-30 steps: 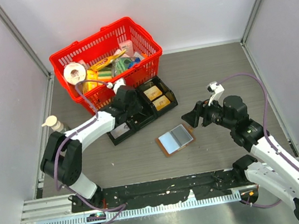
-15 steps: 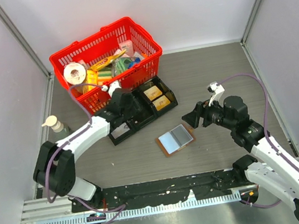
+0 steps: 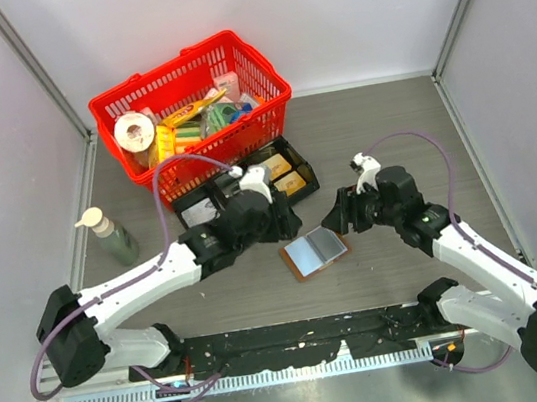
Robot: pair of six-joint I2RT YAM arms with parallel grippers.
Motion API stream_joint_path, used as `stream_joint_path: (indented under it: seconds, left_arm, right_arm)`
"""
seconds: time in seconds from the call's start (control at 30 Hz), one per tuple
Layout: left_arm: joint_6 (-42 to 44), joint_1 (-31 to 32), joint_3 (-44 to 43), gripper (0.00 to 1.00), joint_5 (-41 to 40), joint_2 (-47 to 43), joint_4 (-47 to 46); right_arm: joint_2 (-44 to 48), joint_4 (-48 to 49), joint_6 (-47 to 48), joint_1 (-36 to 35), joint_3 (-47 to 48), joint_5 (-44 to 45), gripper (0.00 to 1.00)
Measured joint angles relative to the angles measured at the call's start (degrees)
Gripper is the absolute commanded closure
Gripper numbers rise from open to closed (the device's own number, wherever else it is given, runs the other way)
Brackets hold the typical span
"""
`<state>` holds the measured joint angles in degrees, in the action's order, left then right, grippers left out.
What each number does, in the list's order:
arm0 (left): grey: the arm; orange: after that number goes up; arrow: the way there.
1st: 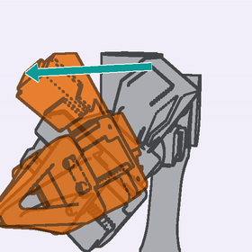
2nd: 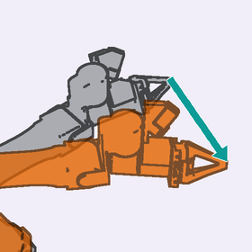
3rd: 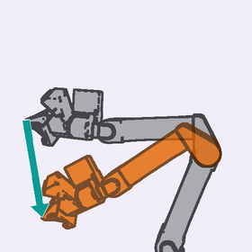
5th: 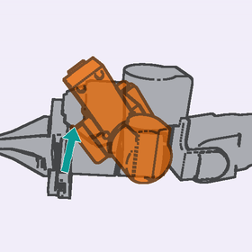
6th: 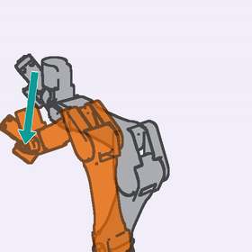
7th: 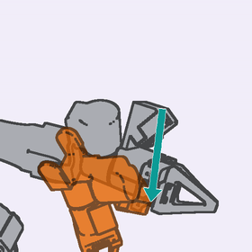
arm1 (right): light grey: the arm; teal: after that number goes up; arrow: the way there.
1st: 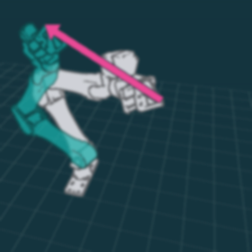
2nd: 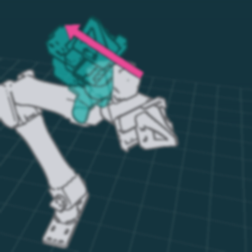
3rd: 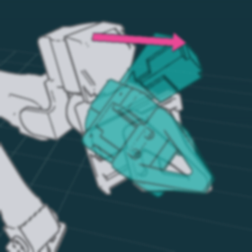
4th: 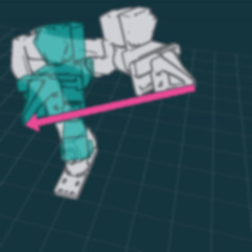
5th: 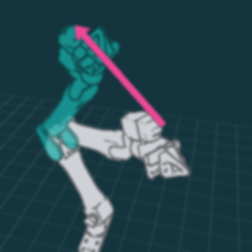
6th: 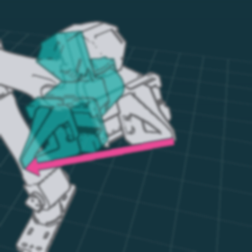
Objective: Take the credit cards out of the card holder
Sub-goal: Remove the credit card from the card holder.
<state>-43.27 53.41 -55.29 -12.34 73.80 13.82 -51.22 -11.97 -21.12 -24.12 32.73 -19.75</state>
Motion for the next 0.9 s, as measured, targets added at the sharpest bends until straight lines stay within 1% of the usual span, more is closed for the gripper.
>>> stream_joint_path:
  seconds: [0.13, 0.23, 0.33, 0.63, 0.9]
  left_arm:
    - [-0.4, 5.2, 2.1, 0.52, 1.0, 2.9, -1.7]
    - [-0.7, 6.1, 3.5, 0.6, 1.4, 6.8, -3.8]
    - [-1.0, 6.1, 4.4, 0.64, 1.9, 10.8, -5.3]
    - [-1.2, 6.1, 4.6, 0.65, 2.7, 19.6, -6.9]
    - [-1.3, 6.2, 4.6, 0.67, 2.1, 20.9, -3.5]
  right_arm:
    - [-6.1, -1.7, 0.2, -3.6, 2.6, 1.2, 0.41]
    - [-10.9, -3.6, 0.7, -6.6, 5.6, 3.8, 0.44]
    - [-14.4, -4.5, 1.1, -8.3, 7.3, 6.6, 0.45]
    - [-22.8, -6.1, 1.5, -8.8, 7.5, 11.3, 0.46]
    - [-25.9, -5.6, 1.2, -9.7, 6.8, 12.2, 0.46]
